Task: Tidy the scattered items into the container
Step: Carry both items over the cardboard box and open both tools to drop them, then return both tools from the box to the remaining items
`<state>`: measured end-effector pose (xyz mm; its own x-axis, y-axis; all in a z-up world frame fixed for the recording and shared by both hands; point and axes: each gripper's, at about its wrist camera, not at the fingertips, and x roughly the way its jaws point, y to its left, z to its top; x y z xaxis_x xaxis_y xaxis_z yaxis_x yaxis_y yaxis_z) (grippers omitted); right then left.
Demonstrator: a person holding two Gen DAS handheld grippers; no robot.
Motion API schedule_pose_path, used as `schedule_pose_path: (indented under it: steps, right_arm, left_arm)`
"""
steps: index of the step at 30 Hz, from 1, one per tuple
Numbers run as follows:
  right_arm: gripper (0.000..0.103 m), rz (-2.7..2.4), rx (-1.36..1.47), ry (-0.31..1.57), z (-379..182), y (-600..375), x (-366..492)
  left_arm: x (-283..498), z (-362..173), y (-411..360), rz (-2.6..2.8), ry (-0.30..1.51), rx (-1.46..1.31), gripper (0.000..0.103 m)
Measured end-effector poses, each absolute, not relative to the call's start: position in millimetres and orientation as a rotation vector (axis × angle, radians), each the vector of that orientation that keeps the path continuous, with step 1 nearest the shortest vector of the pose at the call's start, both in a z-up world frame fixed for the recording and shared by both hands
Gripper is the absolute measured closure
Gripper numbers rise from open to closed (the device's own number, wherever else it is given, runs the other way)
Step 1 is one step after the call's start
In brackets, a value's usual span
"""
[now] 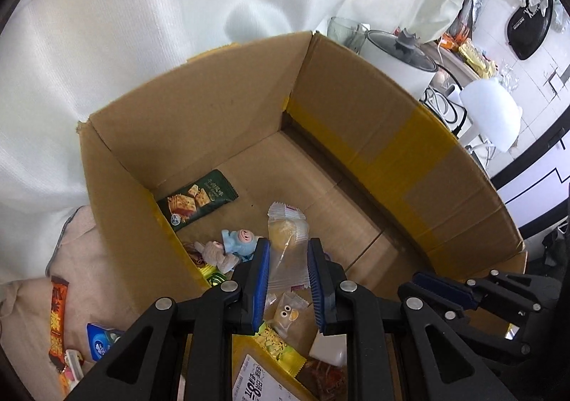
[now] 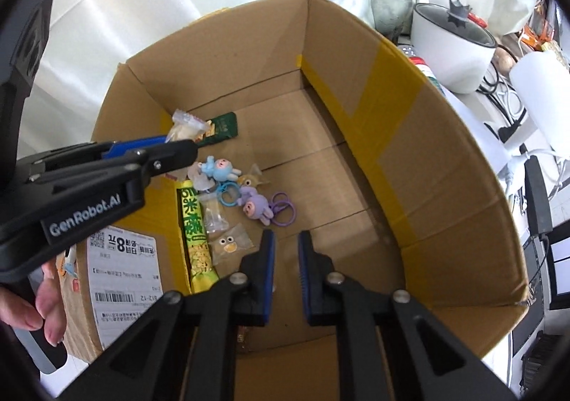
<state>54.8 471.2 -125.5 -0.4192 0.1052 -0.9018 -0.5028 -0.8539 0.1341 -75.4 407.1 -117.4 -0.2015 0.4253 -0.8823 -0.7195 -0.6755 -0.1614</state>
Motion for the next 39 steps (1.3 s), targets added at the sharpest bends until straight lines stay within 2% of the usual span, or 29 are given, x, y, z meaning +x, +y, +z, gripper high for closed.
schedule_pose_path:
  steps: [2, 4, 5, 6, 7, 8, 9, 11, 12, 13, 14, 16, 17, 23, 32, 36, 39]
  right_arm:
    - [0.086, 2.298, -1.423, 0.56, -125, 473, 57]
    - [0.078, 2.281, -1.425, 0.566, -125, 473, 61]
    - [0.065, 2.276, -1.424, 0.568, -125, 474, 63]
    - [0.047, 2.27, -1.422, 0.569, -124, 474, 65]
    - [0.038, 2.266, -1.423, 0.564, -123, 474, 67]
    - [0.024, 2.264, -1.425, 0.548, -123, 474, 69]
    - [0.02, 2.268, -1.424, 0.522, -121, 473, 71]
    - [0.013, 2.278, -1.409, 0.457, -117, 469, 75]
    - [0.003, 2.269, -1.404, 0.427, -115, 467, 77]
    - [0.0, 2.265, -1.396, 0.408, -112, 467, 80]
    - [0.0, 2.266, -1.383, 0.4, -109, 468, 83]
    - [0.0, 2.262, -1.37, 0.391, -105, 469, 89]
    - [0.0, 2.26, -1.365, 0.38, -102, 470, 92]
    - [0.0, 2.227, -1.344, 0.283, -91, 471, 111]
    - [0.0, 2.25, -1.279, 0.282, -72, 465, 115]
    - [0.0, 2.309, -1.229, 0.264, -49, 450, 109]
    - [0.0, 2.445, -1.151, 0.277, -22, 422, 98]
  left_arm:
    - [-75, -118, 407, 1.94, 0.366, -1.306, 0.081]
    - [-75, -119, 408, 1.951, 0.372, -1.311, 0.08]
    - [-76, -119, 409, 1.951, 0.377, -1.32, 0.08]
    - [-76, -119, 409, 1.948, 0.382, -1.328, 0.08]
    - [-76, -118, 410, 1.951, 0.388, -1.329, 0.08]
    - [-76, -117, 410, 1.956, 0.398, -1.323, 0.078]
    - [-76, -116, 411, 1.963, 0.413, -1.31, 0.077]
    - [-74, -113, 412, 1.966, 0.441, -1.29, 0.058]
    - [-73, -113, 413, 1.951, 0.446, -1.279, 0.052]
    - [-71, -112, 416, 1.917, 0.447, -1.271, 0.035]
    - [-67, -111, 420, 1.875, 0.448, -1.264, 0.018]
    - [-62, -109, 425, 1.866, 0.464, -1.255, 0.004]
    - [-60, -108, 426, 1.879, 0.466, -1.251, 0.0]
    - [-62, -114, 428, 1.878, 0.45, -1.313, 0.0]
    - [-63, -102, 412, 1.908, 0.437, -1.286, 0.0]
    - [-66, -76, 385, 1.939, 0.355, -1.234, 0.0]
    - [-72, -47, 325, 2.063, 0.261, -1.156, 0.0]
